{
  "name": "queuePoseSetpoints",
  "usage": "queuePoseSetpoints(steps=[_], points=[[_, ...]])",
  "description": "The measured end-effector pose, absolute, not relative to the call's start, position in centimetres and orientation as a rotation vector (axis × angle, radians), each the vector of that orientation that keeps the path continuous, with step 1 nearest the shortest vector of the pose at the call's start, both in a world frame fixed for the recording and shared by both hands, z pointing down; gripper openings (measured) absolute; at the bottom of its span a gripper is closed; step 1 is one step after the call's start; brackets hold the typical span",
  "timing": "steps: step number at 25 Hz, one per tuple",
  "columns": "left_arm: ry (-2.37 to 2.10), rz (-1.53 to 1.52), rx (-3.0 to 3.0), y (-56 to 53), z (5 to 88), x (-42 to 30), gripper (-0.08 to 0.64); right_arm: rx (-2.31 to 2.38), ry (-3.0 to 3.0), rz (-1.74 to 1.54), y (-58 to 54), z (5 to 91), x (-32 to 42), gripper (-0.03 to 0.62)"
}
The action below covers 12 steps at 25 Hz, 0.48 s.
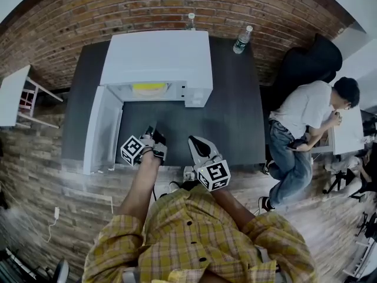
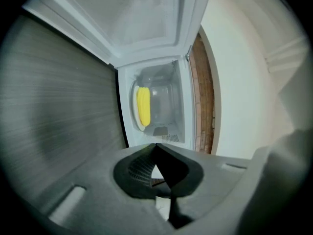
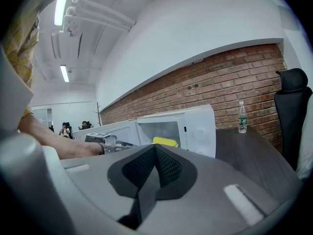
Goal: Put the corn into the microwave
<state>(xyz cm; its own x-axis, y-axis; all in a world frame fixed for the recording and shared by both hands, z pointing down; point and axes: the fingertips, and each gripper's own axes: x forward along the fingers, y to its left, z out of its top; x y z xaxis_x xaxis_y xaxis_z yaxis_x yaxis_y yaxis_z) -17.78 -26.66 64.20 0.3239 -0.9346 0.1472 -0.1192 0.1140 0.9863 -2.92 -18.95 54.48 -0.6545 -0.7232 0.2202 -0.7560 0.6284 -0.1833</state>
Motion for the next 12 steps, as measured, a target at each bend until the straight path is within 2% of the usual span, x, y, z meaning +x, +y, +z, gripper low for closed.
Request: queuePoseSetpoints(steps=[12], points=[[-1.035,-0.723,1.627,-21.2,59.3,-14.8,0.0,1.308,-2.701,0.424,-16.5,54.3,-1.9,0.003]])
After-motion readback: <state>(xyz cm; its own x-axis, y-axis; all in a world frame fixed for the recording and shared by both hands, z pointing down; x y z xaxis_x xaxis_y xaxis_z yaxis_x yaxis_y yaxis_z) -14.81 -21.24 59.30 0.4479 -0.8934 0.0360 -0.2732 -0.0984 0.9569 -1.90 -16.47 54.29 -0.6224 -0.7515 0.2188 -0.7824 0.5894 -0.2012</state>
